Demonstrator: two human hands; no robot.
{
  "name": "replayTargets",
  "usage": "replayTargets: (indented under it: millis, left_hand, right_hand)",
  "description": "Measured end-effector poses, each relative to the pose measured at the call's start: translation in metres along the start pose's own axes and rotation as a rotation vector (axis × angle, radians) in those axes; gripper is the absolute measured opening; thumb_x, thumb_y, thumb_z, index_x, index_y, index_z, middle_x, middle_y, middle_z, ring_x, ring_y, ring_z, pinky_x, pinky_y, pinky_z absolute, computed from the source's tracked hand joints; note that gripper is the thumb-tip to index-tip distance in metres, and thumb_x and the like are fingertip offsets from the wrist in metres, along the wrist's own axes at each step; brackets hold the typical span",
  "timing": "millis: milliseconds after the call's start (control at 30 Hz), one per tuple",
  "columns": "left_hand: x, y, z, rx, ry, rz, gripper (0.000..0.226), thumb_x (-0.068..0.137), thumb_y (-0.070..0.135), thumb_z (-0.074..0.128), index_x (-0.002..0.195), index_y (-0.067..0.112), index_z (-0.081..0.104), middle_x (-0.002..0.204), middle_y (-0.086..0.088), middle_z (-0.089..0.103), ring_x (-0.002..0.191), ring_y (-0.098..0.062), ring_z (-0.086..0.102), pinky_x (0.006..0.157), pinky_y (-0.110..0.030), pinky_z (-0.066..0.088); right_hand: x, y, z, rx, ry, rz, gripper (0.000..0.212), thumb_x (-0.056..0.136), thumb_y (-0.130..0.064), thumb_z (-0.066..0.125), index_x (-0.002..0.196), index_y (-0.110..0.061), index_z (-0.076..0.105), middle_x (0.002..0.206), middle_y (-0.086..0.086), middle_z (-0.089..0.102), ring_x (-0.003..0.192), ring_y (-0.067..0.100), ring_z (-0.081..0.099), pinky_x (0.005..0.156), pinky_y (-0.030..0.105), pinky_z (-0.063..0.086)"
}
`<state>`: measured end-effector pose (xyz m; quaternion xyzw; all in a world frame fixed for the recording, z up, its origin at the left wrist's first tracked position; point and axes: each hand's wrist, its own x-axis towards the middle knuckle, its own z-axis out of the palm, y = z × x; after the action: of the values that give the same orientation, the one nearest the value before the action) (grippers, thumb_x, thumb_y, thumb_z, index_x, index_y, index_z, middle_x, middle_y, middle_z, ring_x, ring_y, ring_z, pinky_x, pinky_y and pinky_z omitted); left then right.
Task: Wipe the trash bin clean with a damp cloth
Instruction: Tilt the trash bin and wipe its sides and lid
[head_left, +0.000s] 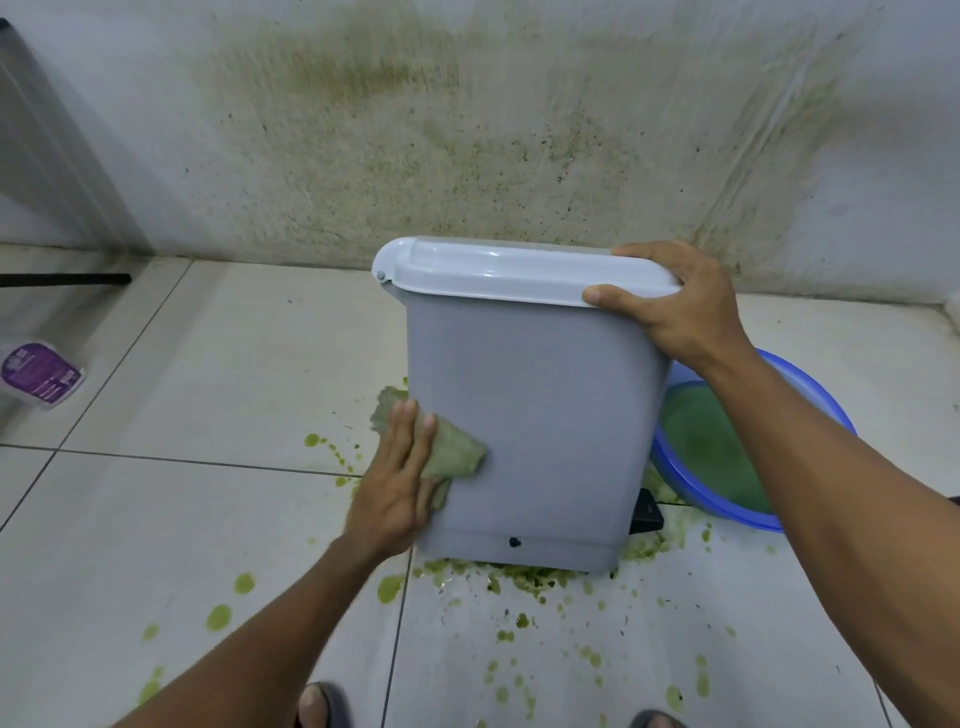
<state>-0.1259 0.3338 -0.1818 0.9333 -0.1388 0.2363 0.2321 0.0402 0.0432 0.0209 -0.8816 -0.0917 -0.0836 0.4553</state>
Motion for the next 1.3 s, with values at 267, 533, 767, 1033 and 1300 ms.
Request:
replayTargets:
  millis: [267, 533, 767, 1033, 1300]
  left_hand:
    - [0.087, 0.097, 0.017, -0.025, 0.405, -0.565, 0.067, 0.105, 0.033, 0.037, 0.160, 0.001, 0.015, 0.169, -0.016, 0.013, 0.158, -0.029, 0.007, 0.128, -0.044, 0.008]
    - [0.045, 0.111, 0.042, -0.295, 0.560, -1.071, 0.071, 0.102, 0.054, 0.032, 0.158, 0.010, 0.029, 0.158, -0.012, 0.041, 0.145, -0.032, 0.036, 0.118, -0.055, 0.030]
    - [0.132, 0.104, 0.004, -0.265, 0.650, -1.046, 0.064, 0.102, 0.050, 0.036, 0.154, 0.013, 0.038, 0.153, -0.008, 0.049, 0.141, -0.028, 0.043, 0.119, -0.049, 0.030]
    - [0.089, 0.089, 0.016, -0.244, 0.568, -0.985, 0.066, 0.099, 0.059, 0.033, 0.153, 0.022, 0.041, 0.148, -0.001, 0.055, 0.132, -0.024, 0.050, 0.107, -0.038, 0.038]
    - [0.057, 0.092, 0.017, -0.455, 0.539, -1.513, 0.064, 0.103, 0.063, 0.025, 0.131, 0.021, 0.064, 0.129, -0.009, 0.067, 0.120, -0.036, 0.058, 0.100, -0.046, 0.043]
  right_hand:
    - [-0.003, 0.002, -0.001, 0.008, -0.003, -0.017, 0.064, 0.054, -0.071, 0.082, 0.108, -0.038, 0.074, 0.113, -0.015, 0.068, 0.108, 0.007, 0.061, 0.101, 0.037, 0.050]
    - [-0.003, 0.004, 0.000, 0.005, 0.010, -0.029, 0.063, 0.053, -0.074, 0.082, 0.106, -0.040, 0.074, 0.114, -0.016, 0.068, 0.111, 0.010, 0.061, 0.101, 0.042, 0.050]
    - [-0.001, 0.005, 0.000, -0.001, 0.016, -0.051, 0.060, 0.053, -0.076, 0.081, 0.105, -0.045, 0.072, 0.113, -0.016, 0.068, 0.111, 0.011, 0.061, 0.101, 0.044, 0.050]
    - [0.000, 0.003, 0.001, 0.012, 0.009, -0.031, 0.059, 0.054, -0.070, 0.083, 0.105, -0.042, 0.073, 0.114, -0.016, 0.068, 0.111, 0.009, 0.061, 0.101, 0.042, 0.050]
    - [-0.002, 0.006, 0.001, -0.003, 0.017, -0.057, 0.063, 0.053, -0.076, 0.080, 0.106, -0.044, 0.072, 0.114, -0.015, 0.068, 0.113, 0.013, 0.060, 0.101, 0.044, 0.050]
